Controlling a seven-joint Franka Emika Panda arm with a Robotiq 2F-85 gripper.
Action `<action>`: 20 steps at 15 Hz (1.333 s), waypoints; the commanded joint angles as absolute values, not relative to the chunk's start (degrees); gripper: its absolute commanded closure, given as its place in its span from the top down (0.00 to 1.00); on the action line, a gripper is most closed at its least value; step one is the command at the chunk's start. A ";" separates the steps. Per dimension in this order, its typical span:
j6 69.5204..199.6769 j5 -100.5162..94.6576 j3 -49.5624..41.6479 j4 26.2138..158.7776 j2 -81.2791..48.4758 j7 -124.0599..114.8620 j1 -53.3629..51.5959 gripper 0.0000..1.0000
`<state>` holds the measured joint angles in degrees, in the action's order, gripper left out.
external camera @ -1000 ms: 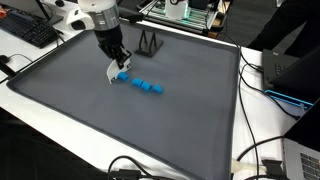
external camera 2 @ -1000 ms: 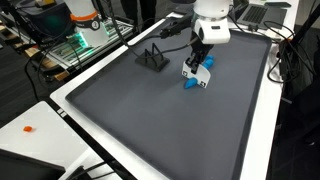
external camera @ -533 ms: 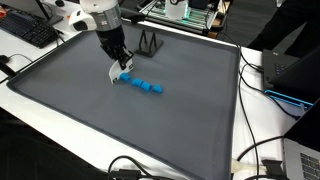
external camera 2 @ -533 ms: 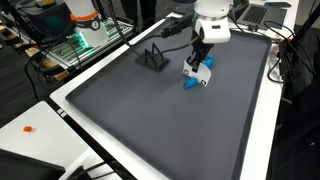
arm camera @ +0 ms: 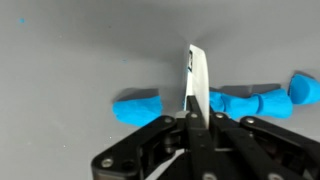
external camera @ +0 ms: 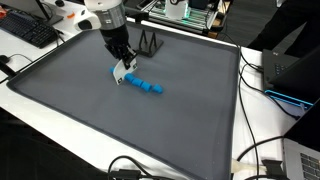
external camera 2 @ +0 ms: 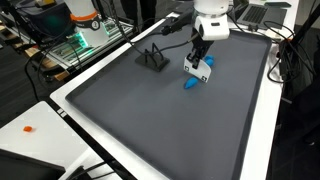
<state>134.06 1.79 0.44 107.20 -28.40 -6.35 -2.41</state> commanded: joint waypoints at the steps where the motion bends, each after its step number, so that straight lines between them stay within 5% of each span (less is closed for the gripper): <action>1: 134.39 2.98 0.33 111.73 -23.49 -7.50 -2.07 0.01; 20: 136.52 22.33 -0.51 134.44 -3.19 -37.06 -1.60 0.01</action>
<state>134.55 18.92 -0.61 129.55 -6.22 -34.79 -2.04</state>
